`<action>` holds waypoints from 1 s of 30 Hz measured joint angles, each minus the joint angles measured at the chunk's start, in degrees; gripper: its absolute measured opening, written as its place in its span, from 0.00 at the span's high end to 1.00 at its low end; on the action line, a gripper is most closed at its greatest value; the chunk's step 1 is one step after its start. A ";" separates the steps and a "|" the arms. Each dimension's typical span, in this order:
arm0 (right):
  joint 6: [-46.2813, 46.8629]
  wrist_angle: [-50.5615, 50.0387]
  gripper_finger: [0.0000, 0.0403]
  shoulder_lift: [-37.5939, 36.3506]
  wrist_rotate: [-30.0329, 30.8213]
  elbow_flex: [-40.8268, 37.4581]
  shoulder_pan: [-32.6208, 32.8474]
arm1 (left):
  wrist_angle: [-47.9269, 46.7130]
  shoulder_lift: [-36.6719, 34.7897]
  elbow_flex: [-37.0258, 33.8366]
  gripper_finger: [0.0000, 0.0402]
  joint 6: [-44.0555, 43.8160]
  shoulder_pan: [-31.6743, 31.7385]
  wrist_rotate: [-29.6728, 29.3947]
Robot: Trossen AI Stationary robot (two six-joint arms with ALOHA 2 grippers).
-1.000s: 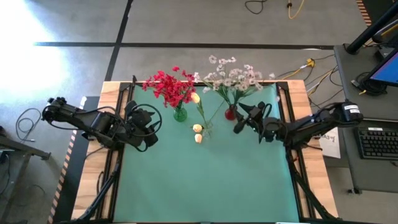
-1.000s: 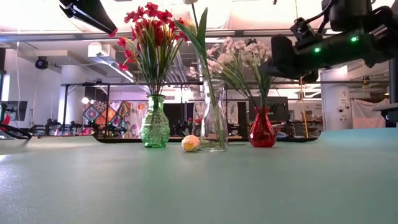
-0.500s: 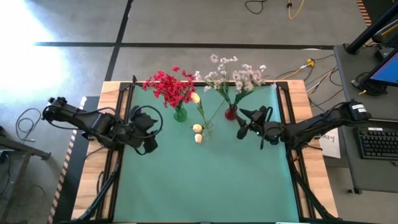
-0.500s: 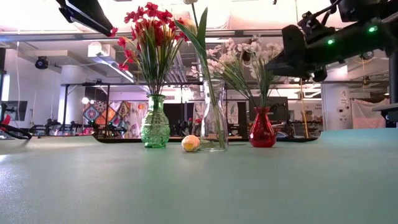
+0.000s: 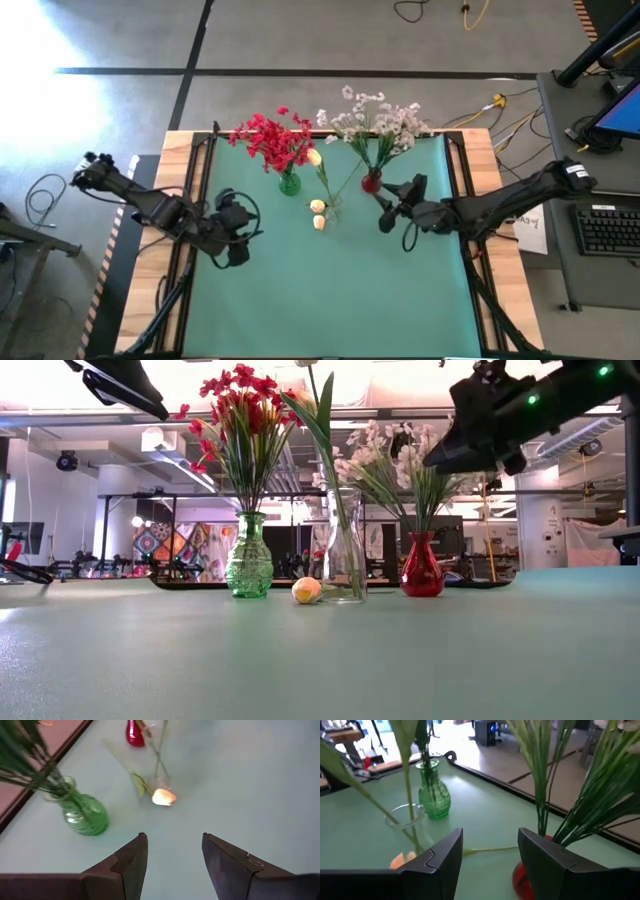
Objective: Sort flowers into vase by color
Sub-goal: Put the yellow flower into the transparent vase
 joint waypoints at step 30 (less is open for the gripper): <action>28.72 -18.65 0.55 0.38 -18.04 7.51 18.69 | 48.23 17.06 -13.33 0.56 19.51 -2.04 -12.14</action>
